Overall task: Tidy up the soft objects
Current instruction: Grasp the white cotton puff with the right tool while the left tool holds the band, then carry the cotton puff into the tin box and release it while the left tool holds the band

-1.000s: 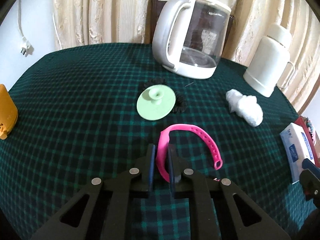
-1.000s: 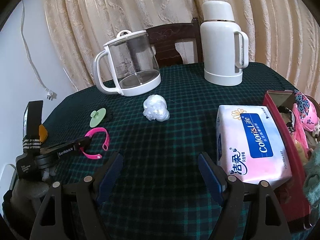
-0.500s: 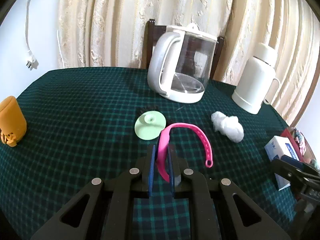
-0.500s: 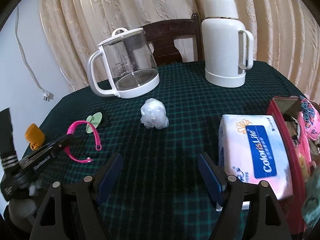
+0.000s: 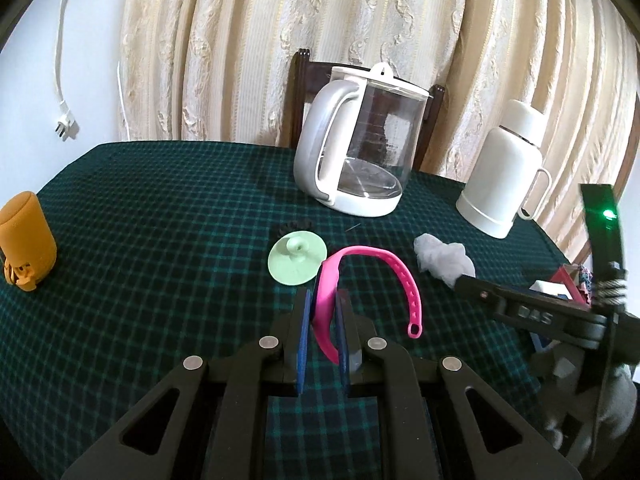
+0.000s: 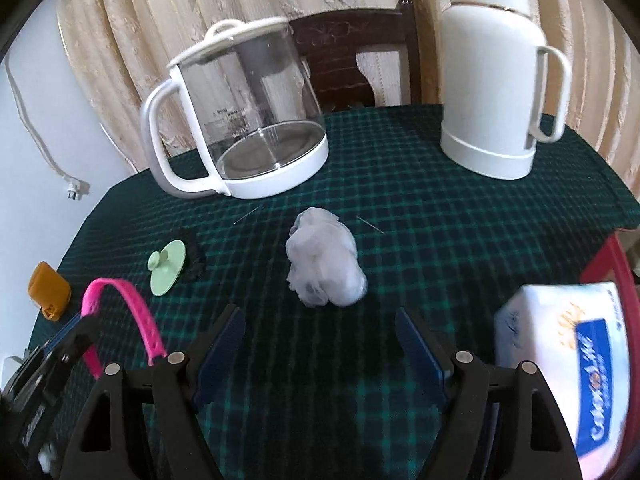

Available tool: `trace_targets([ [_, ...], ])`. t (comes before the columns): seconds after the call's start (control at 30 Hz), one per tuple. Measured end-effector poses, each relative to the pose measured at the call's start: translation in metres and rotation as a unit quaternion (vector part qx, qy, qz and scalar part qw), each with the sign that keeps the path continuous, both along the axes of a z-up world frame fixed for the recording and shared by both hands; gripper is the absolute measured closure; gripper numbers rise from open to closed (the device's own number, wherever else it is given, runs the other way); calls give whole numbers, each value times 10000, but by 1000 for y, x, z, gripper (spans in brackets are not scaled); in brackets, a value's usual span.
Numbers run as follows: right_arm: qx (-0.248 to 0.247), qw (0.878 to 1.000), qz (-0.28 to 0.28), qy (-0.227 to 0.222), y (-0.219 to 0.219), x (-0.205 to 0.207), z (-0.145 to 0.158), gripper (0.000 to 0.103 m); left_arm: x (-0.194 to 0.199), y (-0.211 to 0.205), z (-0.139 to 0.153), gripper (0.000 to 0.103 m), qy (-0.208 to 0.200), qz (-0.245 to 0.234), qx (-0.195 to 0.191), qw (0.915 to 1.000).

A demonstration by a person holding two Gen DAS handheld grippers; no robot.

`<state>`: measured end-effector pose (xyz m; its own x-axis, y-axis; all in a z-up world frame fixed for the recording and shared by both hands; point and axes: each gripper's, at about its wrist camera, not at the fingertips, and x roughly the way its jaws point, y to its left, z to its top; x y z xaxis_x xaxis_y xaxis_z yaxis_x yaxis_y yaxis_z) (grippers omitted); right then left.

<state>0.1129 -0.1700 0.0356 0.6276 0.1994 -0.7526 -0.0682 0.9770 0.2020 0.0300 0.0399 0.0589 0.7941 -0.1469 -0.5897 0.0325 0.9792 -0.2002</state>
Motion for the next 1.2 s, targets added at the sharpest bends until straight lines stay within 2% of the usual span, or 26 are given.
trace_targets([
  [0.5, -161, 9996, -105, 189, 11, 49, -15, 23, 0, 3, 0, 91, 60, 21, -142, 9999],
  [0.57, -181, 9996, -90, 217, 11, 49, -18, 28, 0, 4, 0, 91, 64, 23, -152, 9999],
  [0.7, -185, 9993, 6, 315, 12, 52, -25, 54, 0, 4, -1, 91, 75, 21, -156, 9998],
  [0.8, -220, 9994, 41, 258, 13, 49, -24, 63, 0, 4, -1, 91, 82, 47, -171, 9998],
  [1.2, 9, 9989, -139, -444, -3, 3, 20, 65, 2, 10, -4, 91, 98, 143, -264, 9995],
])
